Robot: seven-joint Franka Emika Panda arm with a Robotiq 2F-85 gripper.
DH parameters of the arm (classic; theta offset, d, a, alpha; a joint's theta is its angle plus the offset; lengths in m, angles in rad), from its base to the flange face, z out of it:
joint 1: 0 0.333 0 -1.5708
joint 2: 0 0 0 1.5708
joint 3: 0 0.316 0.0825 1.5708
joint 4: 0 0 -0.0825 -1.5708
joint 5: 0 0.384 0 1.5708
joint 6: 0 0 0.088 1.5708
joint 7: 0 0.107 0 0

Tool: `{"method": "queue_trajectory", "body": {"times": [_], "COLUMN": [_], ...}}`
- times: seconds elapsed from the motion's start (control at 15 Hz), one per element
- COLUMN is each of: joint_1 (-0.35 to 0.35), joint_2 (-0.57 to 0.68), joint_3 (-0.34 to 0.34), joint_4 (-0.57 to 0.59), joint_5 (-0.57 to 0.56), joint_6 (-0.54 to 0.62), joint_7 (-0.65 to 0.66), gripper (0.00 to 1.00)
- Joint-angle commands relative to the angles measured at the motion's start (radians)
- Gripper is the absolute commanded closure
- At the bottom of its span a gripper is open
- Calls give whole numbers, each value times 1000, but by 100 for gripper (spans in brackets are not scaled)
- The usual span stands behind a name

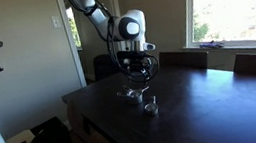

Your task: Separate the measuring cups from each other

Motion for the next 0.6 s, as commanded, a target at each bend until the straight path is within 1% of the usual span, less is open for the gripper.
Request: {"method": "queue_trajectory", "body": {"times": [0.0,0.13,0.33,0.53], "joint_1": [12,15,16,16], "joint_2": [-27,-76,-102,-106], "joint_3": [-7,-9,-10,-6], "joint_4": [-30,-81,-106,-134], "joint_5": [4,5,5,104], "joint_6": [2,5,6,22], "joint_7": [2,1,1,104], "gripper": [0,0,0,0]}}
